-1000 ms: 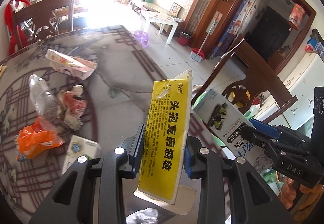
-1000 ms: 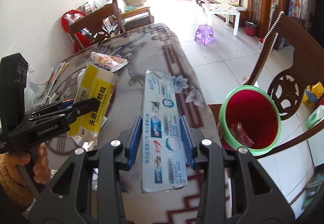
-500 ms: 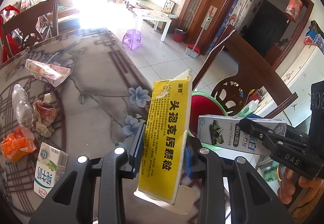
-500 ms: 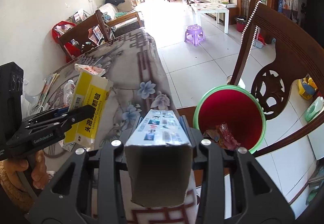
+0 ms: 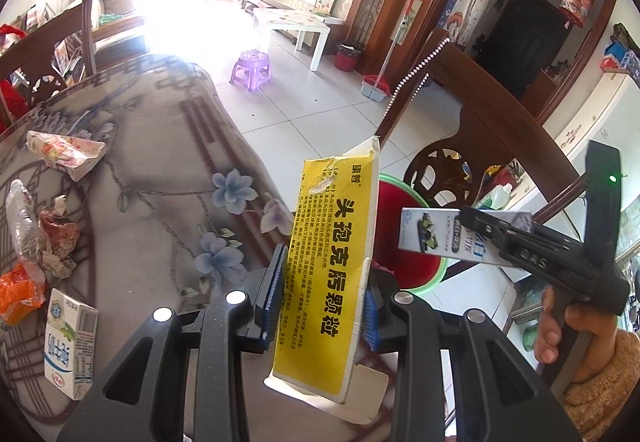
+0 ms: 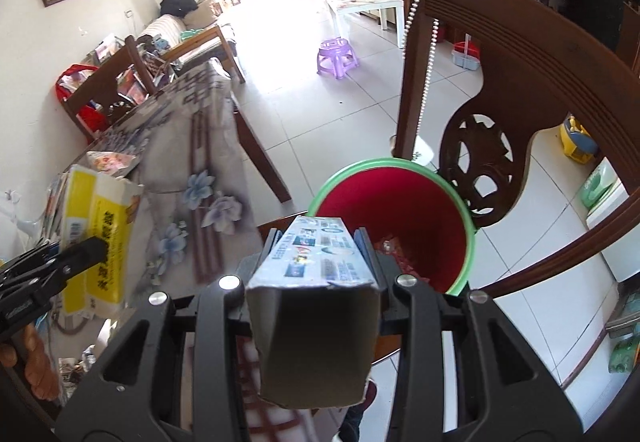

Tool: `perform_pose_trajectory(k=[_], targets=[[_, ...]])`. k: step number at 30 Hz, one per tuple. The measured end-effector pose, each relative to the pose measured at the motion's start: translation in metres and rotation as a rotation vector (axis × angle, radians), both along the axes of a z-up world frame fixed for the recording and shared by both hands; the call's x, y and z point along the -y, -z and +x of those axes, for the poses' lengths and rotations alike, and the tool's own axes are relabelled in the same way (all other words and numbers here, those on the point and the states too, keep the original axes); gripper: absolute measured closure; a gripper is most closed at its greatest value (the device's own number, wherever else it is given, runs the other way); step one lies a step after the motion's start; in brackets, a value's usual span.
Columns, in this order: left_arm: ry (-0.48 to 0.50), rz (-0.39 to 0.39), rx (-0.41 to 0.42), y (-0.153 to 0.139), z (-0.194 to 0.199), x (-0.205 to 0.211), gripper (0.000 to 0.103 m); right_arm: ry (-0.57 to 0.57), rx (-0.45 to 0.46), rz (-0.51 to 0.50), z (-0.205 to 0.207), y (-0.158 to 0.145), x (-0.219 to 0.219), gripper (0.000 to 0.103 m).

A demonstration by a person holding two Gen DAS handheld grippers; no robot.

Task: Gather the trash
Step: 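Open both tools over the red bin to drop the two boxes, then move both open tools back over the trash on the table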

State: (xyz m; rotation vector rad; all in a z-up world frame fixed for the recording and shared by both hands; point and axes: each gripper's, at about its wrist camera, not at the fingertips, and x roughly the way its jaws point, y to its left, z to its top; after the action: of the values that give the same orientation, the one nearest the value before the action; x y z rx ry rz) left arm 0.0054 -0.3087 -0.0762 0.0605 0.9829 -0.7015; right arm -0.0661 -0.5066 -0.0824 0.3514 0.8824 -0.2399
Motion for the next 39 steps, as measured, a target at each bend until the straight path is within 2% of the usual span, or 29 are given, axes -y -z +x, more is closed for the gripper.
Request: perform_pose_trajectory(k=[5,6,7,9,15,22,23,24,25,26,31,34,39], targets=[[0.030,0.021,-0.008,0.005,-0.001,0.025,0.073,0.012,-0.018,-0.035,0.018,0.012,0.020,0.066],[0.037,0.028,-0.003,0.005,-0.001,0.030,0.073,0.018,-0.011,-0.036,0.021,0.012,0.024,0.061],[0.048,0.033,0.005,0.005,0.000,0.039,0.073,0.030,-0.004,-0.042,0.022,0.011,0.028,0.048],[0.063,0.034,0.013,0.005,0.002,0.050,0.073,0.062,0.029,-0.062,0.020,0.006,0.036,0.041],[0.103,0.026,-0.027,0.015,0.014,0.095,0.073,0.157,0.063,-0.100,-0.004,-0.008,0.063,0.039],[0.203,0.029,-0.073,0.031,0.021,0.168,0.070,0.297,0.070,-0.093,-0.041,-0.013,0.095,0.038],[0.211,0.030,-0.070,0.031,0.022,0.177,0.067,0.315,0.067,-0.091,-0.046,-0.013,0.100,0.038],[0.219,0.030,-0.069,0.031,0.022,0.184,0.052,0.327,0.064,-0.089,-0.049,-0.013,0.103,0.038],[0.229,0.027,-0.063,0.030,0.023,0.191,0.043,0.336,0.060,-0.085,-0.051,-0.012,0.106,0.038],[0.233,0.023,-0.048,0.026,0.023,0.195,0.042,0.344,0.057,-0.083,-0.053,-0.011,0.107,0.038],[0.205,-0.003,0.025,0.003,0.024,0.178,0.042,0.347,0.058,-0.081,-0.057,-0.014,0.101,0.038],[0.152,-0.029,0.059,-0.015,0.023,0.143,0.041,0.317,0.064,-0.084,-0.052,-0.017,0.089,0.038],[0.057,-0.016,0.105,-0.030,0.019,0.084,0.038,0.230,0.079,-0.098,-0.038,-0.026,0.054,0.036]])
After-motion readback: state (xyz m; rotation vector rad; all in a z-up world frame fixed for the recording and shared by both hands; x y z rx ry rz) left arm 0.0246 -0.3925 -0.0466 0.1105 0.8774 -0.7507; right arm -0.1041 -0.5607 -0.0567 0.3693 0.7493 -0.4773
